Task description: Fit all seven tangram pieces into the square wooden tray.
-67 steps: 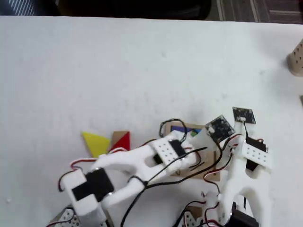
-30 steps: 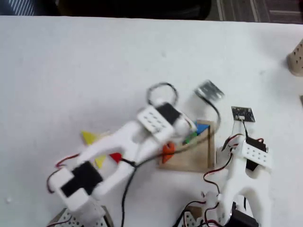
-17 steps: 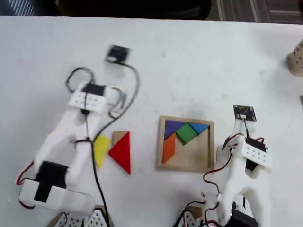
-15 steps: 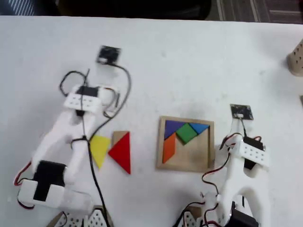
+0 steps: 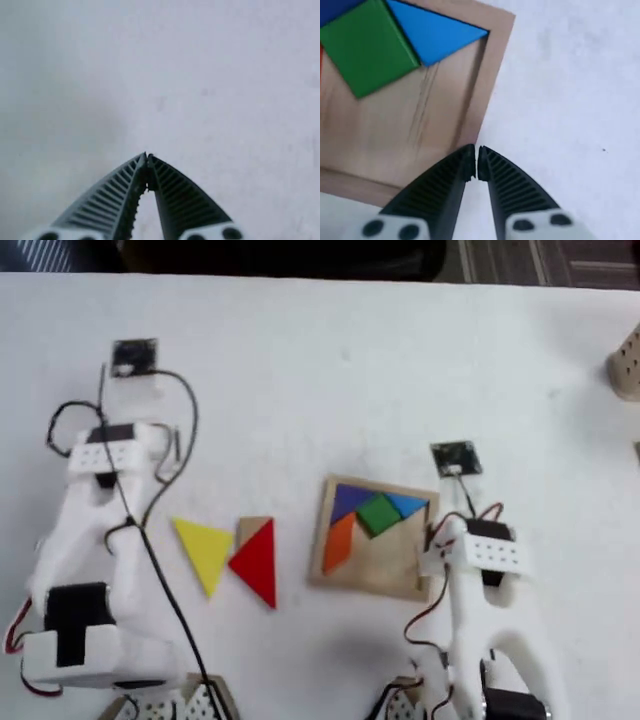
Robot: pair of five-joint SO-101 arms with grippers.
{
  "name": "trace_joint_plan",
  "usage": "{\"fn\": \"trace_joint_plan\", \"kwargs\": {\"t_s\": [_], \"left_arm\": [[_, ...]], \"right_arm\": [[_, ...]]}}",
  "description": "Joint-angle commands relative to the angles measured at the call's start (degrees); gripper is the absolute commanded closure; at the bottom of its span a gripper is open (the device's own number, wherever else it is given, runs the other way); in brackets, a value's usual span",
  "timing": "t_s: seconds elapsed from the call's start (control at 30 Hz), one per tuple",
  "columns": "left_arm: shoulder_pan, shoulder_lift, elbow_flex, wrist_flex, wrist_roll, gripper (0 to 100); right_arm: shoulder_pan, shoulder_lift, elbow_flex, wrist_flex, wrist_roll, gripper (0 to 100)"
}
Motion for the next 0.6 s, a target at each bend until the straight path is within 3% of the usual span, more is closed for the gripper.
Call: {"fn": "trace_joint_plan", "kwargs": {"t_s": [0.0,0.27,0.57], "left_arm": [[-3.12,-0.40,0.44,0.00,0.53,98],[-3.38,-0.48,0.44,-0.18,0.53,98],[-3.30,-0.40,0.79,-1.85,0.35,98]], "right_arm": [[-5.76,0.22,-1.14,-1.71,-2.73,97.4],[-8.75,-0.22,-3.34,-1.36,-4.13,97.4],[-9.19,-5.93,-20.84,23.16,-4.22,97.8]]}}
